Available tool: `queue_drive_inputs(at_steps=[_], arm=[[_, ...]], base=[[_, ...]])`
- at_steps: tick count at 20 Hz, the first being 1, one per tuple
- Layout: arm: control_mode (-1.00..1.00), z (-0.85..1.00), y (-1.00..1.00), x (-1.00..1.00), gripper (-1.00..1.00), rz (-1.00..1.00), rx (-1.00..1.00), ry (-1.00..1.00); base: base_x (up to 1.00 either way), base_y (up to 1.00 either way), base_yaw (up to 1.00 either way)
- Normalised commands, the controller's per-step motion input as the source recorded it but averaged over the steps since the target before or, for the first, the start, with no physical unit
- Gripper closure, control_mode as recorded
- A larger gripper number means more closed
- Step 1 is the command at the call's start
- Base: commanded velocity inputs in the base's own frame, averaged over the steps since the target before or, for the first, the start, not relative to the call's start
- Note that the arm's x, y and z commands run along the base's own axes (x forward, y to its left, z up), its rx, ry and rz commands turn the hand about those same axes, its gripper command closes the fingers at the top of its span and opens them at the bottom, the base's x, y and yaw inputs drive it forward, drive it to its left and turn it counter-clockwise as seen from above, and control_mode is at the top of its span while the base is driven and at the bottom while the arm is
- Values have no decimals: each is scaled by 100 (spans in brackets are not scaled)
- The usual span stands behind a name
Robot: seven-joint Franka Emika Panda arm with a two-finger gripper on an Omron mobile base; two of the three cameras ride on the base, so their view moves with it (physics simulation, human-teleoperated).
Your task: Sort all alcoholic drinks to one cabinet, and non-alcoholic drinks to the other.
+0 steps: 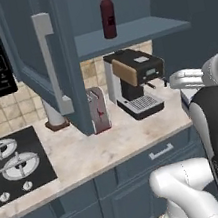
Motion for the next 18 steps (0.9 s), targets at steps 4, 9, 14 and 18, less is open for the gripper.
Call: queue_drive_inputs(at_steps=[4,9,14,18], arm=[[100,0,0,0,100,0,0,0],[100,0,0,0,100,0,0,0],[100,0,0,0,100,0,0,0],[100,0,0,0,100,0,0,0]], base=[[34,-31,35],[20,-39,35],[23,-40,32],[40,-37,29]])
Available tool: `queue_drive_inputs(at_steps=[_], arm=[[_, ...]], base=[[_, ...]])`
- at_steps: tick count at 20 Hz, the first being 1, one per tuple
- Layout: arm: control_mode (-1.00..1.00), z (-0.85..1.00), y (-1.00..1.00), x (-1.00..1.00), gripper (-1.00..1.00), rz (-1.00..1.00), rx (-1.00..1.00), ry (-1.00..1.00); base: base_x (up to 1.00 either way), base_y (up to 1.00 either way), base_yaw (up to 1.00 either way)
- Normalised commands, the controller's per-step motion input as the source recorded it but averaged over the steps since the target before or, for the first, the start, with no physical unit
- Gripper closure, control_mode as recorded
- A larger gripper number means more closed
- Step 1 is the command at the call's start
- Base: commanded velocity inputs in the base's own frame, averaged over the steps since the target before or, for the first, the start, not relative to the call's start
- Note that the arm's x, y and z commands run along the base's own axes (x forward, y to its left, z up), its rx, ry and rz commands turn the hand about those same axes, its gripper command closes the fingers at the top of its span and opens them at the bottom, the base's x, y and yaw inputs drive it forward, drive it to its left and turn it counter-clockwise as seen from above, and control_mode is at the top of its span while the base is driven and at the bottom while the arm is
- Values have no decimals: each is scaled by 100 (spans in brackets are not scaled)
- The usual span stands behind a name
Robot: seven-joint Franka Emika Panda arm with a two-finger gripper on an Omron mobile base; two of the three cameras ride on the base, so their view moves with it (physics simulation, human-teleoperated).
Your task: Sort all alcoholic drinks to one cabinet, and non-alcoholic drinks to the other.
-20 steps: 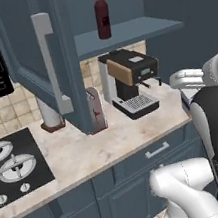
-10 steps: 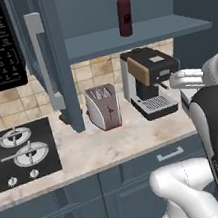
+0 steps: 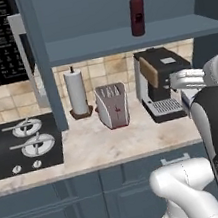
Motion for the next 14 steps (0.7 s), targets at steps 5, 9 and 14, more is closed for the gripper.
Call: queue_drive_inputs(at_steps=[5,9,14], arm=[[100,0,0,0,100,0,0,0],[100,0,0,0,100,0,0,0],[100,0,0,0,100,0,0,0]], base=[[50,-27,24],[55,-22,18],[33,-17,12]])
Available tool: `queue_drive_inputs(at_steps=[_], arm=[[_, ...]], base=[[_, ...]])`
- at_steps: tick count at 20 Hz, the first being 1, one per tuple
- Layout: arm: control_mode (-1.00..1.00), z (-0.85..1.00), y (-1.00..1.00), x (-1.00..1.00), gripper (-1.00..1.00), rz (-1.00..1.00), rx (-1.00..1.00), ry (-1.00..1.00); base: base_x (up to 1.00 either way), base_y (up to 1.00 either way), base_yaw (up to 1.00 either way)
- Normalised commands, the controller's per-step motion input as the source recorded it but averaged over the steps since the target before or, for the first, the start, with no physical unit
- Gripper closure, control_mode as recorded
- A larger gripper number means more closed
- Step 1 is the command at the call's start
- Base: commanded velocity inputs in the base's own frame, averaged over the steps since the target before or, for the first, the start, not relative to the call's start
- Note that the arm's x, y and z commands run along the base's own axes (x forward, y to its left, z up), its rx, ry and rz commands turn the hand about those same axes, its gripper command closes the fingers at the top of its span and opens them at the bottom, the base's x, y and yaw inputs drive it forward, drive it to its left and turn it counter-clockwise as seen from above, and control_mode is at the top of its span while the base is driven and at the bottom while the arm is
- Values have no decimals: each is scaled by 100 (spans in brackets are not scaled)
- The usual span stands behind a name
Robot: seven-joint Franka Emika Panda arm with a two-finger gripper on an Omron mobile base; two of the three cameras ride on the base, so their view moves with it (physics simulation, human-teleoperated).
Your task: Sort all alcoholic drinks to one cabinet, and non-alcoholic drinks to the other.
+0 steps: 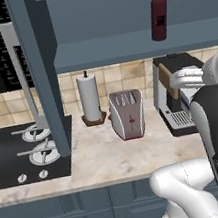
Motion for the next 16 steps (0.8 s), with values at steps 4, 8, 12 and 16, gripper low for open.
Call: queue_drive_inputs(at_steps=[4,8,12,16], arm=[[100,0,0,0,100,0,0,0],[100,0,0,0,100,0,0,0],[100,0,0,0,100,0,0,0],[100,0,0,0,100,0,0,0]], base=[[18,-16,6],[17,-15,3],[11,-15,3],[3,-4,2]])
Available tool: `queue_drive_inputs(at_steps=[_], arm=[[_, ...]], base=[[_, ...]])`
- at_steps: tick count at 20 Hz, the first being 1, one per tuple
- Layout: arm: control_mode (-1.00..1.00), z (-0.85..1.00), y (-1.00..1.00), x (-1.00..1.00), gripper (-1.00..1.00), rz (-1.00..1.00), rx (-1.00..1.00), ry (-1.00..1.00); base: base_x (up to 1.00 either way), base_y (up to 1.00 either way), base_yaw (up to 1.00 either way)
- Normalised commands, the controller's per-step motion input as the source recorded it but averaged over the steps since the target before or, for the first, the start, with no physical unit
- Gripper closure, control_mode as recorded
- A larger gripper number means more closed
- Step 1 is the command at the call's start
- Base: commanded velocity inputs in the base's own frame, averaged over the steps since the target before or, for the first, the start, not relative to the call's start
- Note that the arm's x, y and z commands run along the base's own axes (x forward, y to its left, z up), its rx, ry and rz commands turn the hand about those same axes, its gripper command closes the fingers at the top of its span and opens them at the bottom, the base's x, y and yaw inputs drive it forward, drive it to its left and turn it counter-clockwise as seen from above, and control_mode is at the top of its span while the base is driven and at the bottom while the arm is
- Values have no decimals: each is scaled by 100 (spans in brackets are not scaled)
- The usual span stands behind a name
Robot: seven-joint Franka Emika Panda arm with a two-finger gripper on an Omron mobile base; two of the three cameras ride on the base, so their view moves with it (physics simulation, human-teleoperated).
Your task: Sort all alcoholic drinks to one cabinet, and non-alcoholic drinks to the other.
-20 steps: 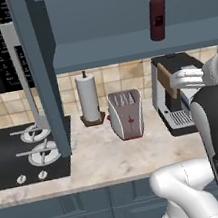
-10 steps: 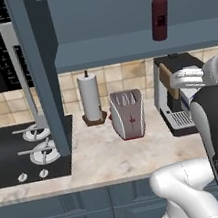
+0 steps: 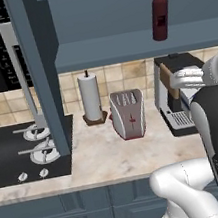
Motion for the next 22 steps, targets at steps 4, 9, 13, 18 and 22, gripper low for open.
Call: queue_drive_inputs(at_steps=[4,9,13,18,22], arm=[[-100,0,0,0,100,2,0,0],[-100,15,0,0,100,3,0,-3],[-100,31,0,0,100,5,0,-5],[-100,31,4,0,100,9,0,-12],[-100,31,9,2,100,9,0,-12]], base=[[0,0,0],[0,0,0],[0,0,0],[0,0,0],[0,0,0]])
